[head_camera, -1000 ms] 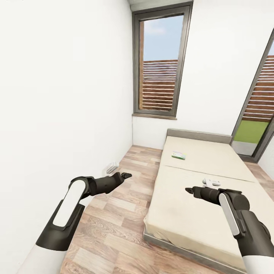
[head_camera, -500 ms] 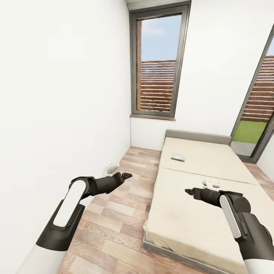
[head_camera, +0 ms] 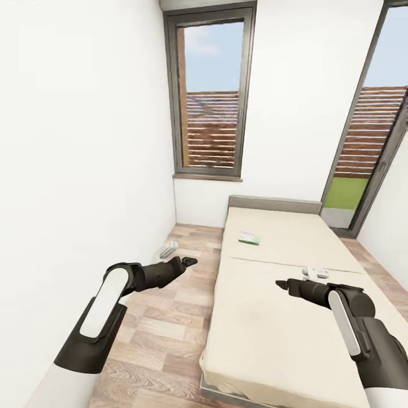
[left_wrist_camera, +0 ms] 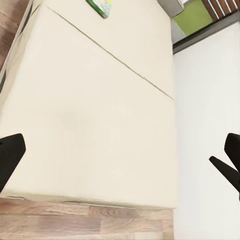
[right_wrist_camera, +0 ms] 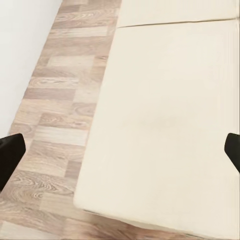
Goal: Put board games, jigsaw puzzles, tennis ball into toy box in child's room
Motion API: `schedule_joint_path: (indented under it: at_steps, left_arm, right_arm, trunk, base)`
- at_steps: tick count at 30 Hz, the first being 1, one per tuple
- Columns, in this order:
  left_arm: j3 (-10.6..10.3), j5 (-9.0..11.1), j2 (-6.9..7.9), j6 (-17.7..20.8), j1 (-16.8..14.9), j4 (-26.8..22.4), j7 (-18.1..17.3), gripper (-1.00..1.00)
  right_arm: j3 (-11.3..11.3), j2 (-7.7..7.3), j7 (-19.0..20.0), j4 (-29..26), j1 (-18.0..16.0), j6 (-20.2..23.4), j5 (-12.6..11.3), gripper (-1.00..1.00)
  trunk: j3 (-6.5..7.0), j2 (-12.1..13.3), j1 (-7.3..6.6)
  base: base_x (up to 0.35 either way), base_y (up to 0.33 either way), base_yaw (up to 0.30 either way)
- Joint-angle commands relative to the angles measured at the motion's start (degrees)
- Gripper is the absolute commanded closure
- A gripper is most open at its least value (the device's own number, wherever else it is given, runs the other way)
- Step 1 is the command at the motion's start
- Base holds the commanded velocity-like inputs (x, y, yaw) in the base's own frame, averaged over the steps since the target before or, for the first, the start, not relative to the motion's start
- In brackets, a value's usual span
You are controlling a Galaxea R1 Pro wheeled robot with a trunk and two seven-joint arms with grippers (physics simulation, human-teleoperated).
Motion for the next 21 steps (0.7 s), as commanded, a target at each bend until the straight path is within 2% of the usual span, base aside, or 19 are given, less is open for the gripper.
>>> schedule_joint_path:
  at_steps: [1, 12, 21]
  left_arm:
    - [0.0, 0.6, -0.02, 0.1, -0.1, -0.1, 0.6, -1.00]
    - [-0.1, 0.5, -0.04, 0.0, -0.1, -0.1, 0.6, -1.00]
    - [0.0, 0.5, -0.04, 0.0, -0.1, -0.1, 0.6, -1.00]
  right_arm:
    - [-0.1, 0.00, 0.4, -0.1, -0.1, 0.3, 0.3, -1.00]
    - [-0.2, -0.06, 0.4, -0.2, 0.0, 0.3, 0.2, -1.00]
    - [-0.3, -0.08, 0.4, -0.2, 0.0, 0.3, 0.2, -1.00]
  trunk:
    - [-0.11, -0.1, 0.07]
    - [0.20, -0.1, 0.07]
    - [0.45, -0.1, 0.07]
  base:
    - [0.332, 0.002, -0.262]
    - [0.304, 0.001, -0.269]
    - [0.107, 0.000, -0.274]
